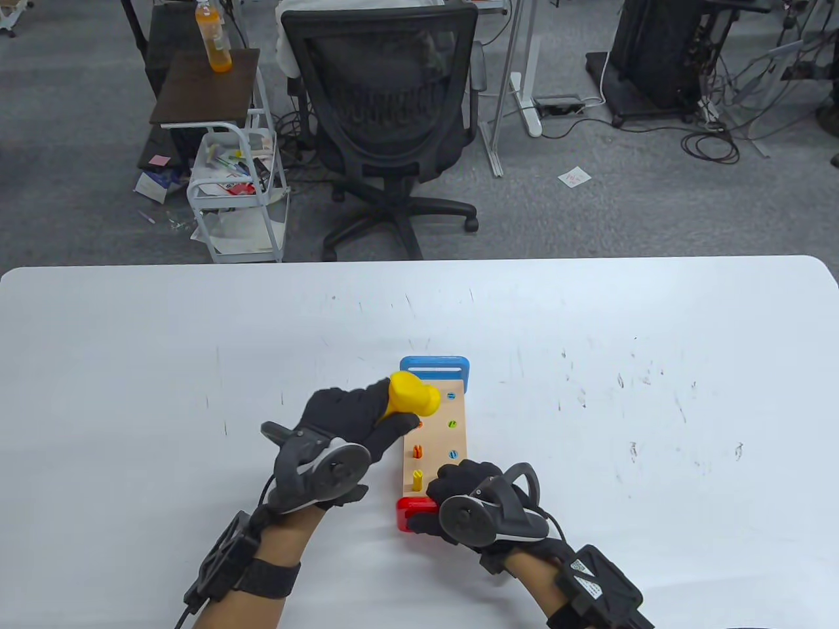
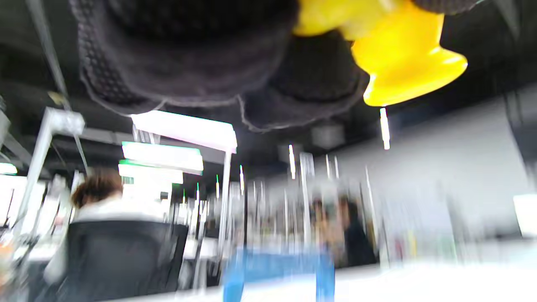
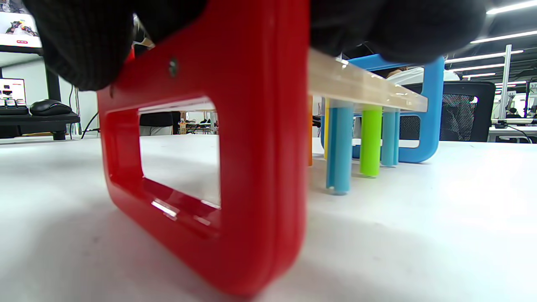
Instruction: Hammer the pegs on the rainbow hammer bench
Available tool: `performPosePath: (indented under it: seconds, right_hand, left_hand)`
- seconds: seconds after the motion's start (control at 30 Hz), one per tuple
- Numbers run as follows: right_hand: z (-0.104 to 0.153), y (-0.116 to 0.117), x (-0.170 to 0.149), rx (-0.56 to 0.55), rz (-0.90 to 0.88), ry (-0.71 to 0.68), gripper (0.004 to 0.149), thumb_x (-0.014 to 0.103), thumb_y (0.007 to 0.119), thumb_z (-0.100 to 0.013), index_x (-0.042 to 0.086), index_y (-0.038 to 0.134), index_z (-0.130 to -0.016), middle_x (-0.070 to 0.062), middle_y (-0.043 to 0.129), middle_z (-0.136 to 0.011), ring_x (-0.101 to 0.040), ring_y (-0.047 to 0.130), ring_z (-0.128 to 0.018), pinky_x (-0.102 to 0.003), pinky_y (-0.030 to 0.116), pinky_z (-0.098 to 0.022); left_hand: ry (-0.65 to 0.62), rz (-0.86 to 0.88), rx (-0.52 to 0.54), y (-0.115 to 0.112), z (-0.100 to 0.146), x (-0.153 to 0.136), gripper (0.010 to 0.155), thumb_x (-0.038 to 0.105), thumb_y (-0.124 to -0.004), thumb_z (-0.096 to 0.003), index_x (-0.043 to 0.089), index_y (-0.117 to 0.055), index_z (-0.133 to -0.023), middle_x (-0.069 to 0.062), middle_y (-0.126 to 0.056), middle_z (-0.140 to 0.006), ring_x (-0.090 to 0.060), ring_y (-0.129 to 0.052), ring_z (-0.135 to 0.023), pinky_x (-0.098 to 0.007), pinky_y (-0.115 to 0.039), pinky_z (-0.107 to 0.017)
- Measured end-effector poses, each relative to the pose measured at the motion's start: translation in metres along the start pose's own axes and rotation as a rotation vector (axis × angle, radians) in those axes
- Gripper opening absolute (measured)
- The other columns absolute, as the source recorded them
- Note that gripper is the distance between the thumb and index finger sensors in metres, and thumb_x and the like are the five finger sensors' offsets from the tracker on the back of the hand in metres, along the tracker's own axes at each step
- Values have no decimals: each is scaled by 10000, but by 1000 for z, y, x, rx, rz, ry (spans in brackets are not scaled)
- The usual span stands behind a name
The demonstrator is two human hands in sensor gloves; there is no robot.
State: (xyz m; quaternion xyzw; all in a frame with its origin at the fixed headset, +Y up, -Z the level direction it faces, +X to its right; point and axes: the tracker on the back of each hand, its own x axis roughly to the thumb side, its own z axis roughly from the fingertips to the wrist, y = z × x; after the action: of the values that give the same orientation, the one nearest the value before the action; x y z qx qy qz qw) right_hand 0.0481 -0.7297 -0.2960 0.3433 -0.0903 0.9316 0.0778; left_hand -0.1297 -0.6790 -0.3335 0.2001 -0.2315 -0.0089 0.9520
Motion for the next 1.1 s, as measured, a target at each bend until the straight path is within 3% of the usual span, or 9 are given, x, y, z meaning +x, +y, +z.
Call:
performPosePath:
  seconds: [0.03,0.07,0.37,0.5,0.67,0.7,0.73,0.8,1.1]
  right_hand:
    - [0,0,0,0,0,0,386,596,809,-477,211,826,-466,-69,868,-496,-224,853,-317,-475,852,-342]
    - [0,0,0,0,-1,2,388,598,808,-477,211,827,-465,-69,868,-495,-224,852,-316,-475,853,-341]
    - [0,0,-1,3,-7,-2,387,594,810,-478,208,827,-466,-71,868,-496,-227,851,-316,-477,851,-342]
    - [0,0,0,2,-5,-1,386,595,810,-478,209,827,-466,-71,868,-496,-226,852,-317,-476,852,-342]
    - [0,0,0,2,-4,1,386,594,810,-478,209,827,-466,-70,868,-496,-225,852,-317,-477,852,-342]
    - [-1,0,0,5,-4,-1,386,595,808,-479,210,826,-467,-71,867,-497,-225,851,-318,-476,851,-343]
    - [0,0,0,4,-7,0,386,594,809,-479,209,827,-468,-71,867,-498,-225,852,-318,-476,851,-343]
    - [0,0,0,2,-5,1,386,595,809,-478,209,827,-467,-71,868,-496,-225,852,-317,-476,851,-342]
    - [0,0,0,3,-5,2,385,594,809,-478,210,827,-467,-71,867,-497,-225,851,-318,-476,851,-343]
  left_hand:
    - [-135,-152,-266,-40,4,9,695,739,-560,-439,286,-890,-851,43,-1090,-457,-141,-1038,-173,-435,-945,-490]
    - [-28,-239,-149,-37,14,0,696,800,-390,-430,428,-799,-853,242,-1064,-474,58,-1059,-182,-263,-1027,-486]
    - [40,236,344,90,-10,-9,699,748,-549,-452,293,-879,-867,58,-1084,-474,-127,-1044,-194,-427,-942,-498]
    - [107,261,458,96,-3,-13,700,748,-528,-465,294,-855,-886,69,-1076,-493,-115,-1048,-211,-419,-941,-507]
    - [28,-46,-132,-15,-8,2,699,735,-571,-451,270,-903,-854,36,-1086,-456,-148,-1042,-184,-442,-938,-490]
    - [-62,-228,-304,-43,-5,4,693,789,-400,-422,412,-787,-855,230,-1058,-486,50,-1078,-215,-284,-1022,-508]
    - [7,-65,-37,-37,5,-5,696,761,-518,-434,317,-896,-813,112,-1094,-421,-69,-1058,-146,-376,-992,-456]
    - [45,91,-150,-23,0,-12,696,732,-557,-451,272,-882,-859,39,-1081,-475,-148,-1050,-208,-448,-932,-505]
    - [80,193,390,80,7,-20,699,727,-518,-469,278,-853,-888,48,-1072,-501,-136,-1051,-230,-439,-929,-517]
